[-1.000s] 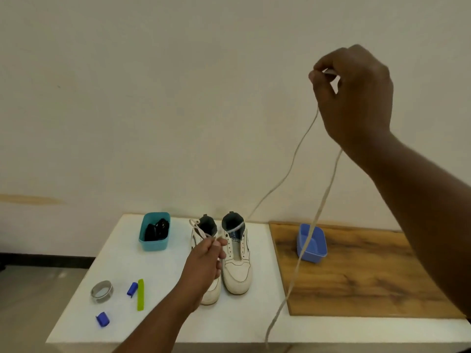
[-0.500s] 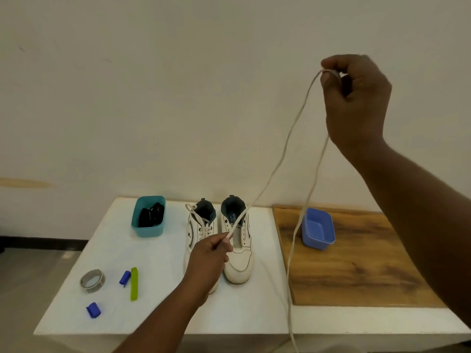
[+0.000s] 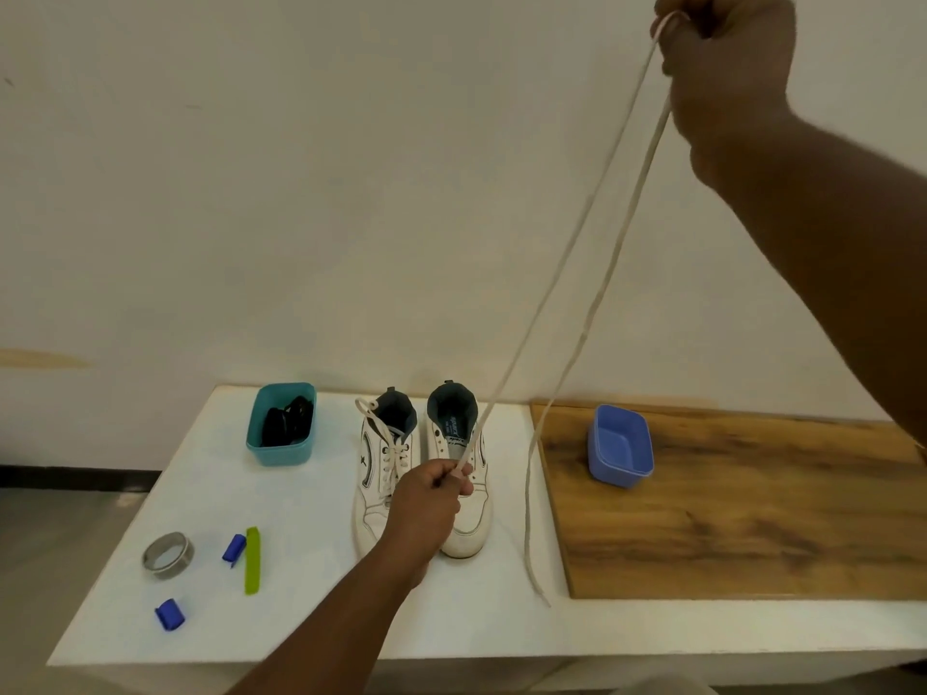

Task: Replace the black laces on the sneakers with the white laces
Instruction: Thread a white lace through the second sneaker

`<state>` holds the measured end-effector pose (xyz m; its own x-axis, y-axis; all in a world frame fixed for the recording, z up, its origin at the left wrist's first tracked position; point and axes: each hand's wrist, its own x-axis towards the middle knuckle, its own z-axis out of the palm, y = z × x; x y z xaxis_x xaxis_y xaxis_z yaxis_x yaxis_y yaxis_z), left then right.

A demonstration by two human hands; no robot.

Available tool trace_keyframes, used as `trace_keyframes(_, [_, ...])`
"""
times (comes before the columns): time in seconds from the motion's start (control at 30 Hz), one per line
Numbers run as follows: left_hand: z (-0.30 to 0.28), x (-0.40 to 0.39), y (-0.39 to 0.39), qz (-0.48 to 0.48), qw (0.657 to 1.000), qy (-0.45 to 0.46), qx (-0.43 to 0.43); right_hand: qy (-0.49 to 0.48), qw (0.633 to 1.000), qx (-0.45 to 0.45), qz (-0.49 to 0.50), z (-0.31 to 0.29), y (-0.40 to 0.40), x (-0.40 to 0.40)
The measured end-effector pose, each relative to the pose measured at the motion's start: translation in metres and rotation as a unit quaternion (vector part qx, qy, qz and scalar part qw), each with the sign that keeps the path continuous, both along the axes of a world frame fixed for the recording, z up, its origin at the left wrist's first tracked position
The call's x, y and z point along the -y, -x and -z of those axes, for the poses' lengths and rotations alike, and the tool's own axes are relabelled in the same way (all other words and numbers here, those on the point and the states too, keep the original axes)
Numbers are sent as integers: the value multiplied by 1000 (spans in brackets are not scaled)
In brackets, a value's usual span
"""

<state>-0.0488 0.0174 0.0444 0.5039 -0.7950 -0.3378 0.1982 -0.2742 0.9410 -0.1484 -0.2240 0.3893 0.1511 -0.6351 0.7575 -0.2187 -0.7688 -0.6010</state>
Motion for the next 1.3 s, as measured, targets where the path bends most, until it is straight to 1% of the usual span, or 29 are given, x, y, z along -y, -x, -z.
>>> trace_keyframes(0.07, [3, 3, 3, -4, 1000, 0, -11, -15, 1000, -9, -4, 11, 2, -6])
trace_keyframes(0.13, [3, 5, 4, -8, 1000, 2, 0, -51, 998, -29, 0, 30, 3, -9])
trace_keyframes(0.2, [3, 7, 2, -14, 1000, 8, 9, -96, 993, -73, 12, 61, 4, -12])
trace_keyframes(0.27, [6, 9, 0, -24, 1000, 10, -1, -146, 981, -123, 20, 102, 10, -15])
trace_keyframes(0.33, [7, 9, -2, -37, 999, 6, -7, -197, 957, -213, 18, 149, 20, -25])
trace_keyframes(0.4, [8, 9, -3, -41, 999, 2, -4, -230, 913, -338, 15, 198, 29, -42])
trace_keyframes(0.43, [9, 8, -3, -41, 999, 3, -5, -233, 895, -382, 10, 220, 31, -53])
trace_keyframes(0.47, [11, 8, -3, -40, 999, 6, -6, -232, 885, -403, -5, 239, 32, -67])
trace_keyframes(0.53, [14, 7, -2, -40, 999, 8, -8, -244, 878, -404, -82, 269, 27, -97])
trace_keyframes(0.6, [17, 8, -2, -45, 999, 10, -27, -267, 855, -406, -183, 293, 19, -124])
trace_keyframes(0.67, [20, 10, -3, -52, 997, 13, -49, -280, 835, -409, -238, 317, 12, -138])
trace_keyframes(0.7, [22, 10, -3, -57, 997, 10, -58, -291, 835, -394, -249, 328, 11, -142])
trace_keyframes(0.77, [28, 11, -4, -57, 995, 7, -85, -320, 848, -344, -244, 346, 14, -144])
trace_keyframes(0.87, [35, 8, -1, -25, 992, -8, -127, -353, 852, -299, -245, 359, 23, -140])
trace_keyframes(0.9, [37, 7, 0, -20, 989, -11, -147, -358, 847, -301, -252, 359, 25, -137])
trace_keyframes(0.97, [40, 5, 2, -23, 980, -9, -196, -350, 838, -335, -252, 358, 29, -129])
trace_keyframes(1.03, [44, 6, 2, -28, 975, -5, -221, -337, 836, -365, -234, 361, 32, -123])
trace_keyframes(1.07, [46, 9, 2, -26, 978, -6, -207, -331, 838, -373, -220, 363, 33, -121])
trace_keyframes(1.13, [48, 13, 1, -2, 993, -9, -120, -320, 844, -386, -189, 368, 35, -121])
trace_keyframes(1.2, [51, 16, 0, 2, 999, 2, -40, -295, 844, -415, -169, 374, 34, -119])
trace_keyframes(1.3, [59, 16, -5, -1, 998, 12, 64, -267, 838, -440, -181, 377, 29, -119])
